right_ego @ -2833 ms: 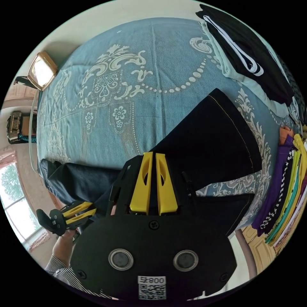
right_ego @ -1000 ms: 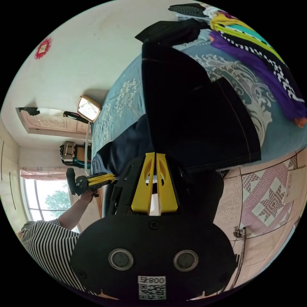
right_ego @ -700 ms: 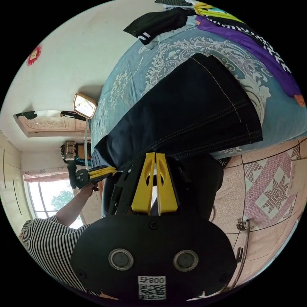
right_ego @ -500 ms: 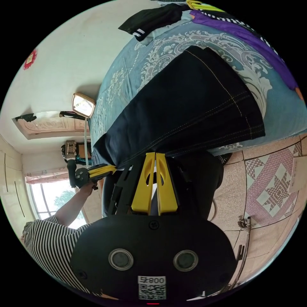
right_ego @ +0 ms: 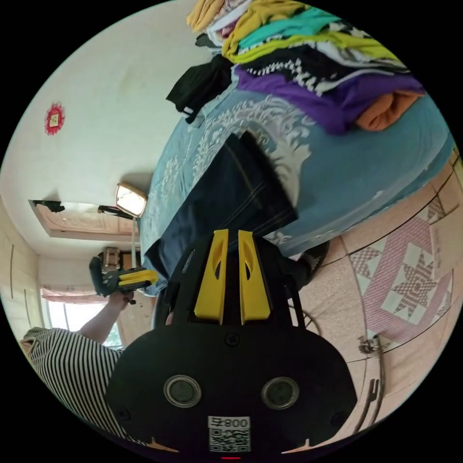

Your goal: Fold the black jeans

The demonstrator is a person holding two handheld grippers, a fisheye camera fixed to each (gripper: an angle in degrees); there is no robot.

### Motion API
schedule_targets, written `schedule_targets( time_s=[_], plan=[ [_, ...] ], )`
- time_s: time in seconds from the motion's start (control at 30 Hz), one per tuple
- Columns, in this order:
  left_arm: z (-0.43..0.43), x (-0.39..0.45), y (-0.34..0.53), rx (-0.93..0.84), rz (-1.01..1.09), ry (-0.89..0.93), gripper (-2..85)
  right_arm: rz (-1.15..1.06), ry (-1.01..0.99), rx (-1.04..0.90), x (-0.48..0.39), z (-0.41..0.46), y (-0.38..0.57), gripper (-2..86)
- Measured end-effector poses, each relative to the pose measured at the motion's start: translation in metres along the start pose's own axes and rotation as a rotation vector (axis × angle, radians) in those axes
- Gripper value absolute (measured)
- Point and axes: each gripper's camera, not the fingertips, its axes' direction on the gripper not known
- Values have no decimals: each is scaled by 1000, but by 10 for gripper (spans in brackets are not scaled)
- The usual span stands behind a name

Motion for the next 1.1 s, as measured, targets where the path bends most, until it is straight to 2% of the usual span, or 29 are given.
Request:
schedule_targets(
  time_s=[0.27,0.53,0.73,1.1],
  plan=[
    [-4,-2,-175,95,49,115,67,-201,242,10,-1,-4,-19,80],
    [8,-10,-313,64,0,125,77,-167,194,-3,14,16,-25,78],
    [29,4,-369,-35,21,90,67,-151,177,4,21,18,-22,75],
    [-2,52,-404,15,121,-20,16,-219,182,3,20,13,-21,27]
  ],
)
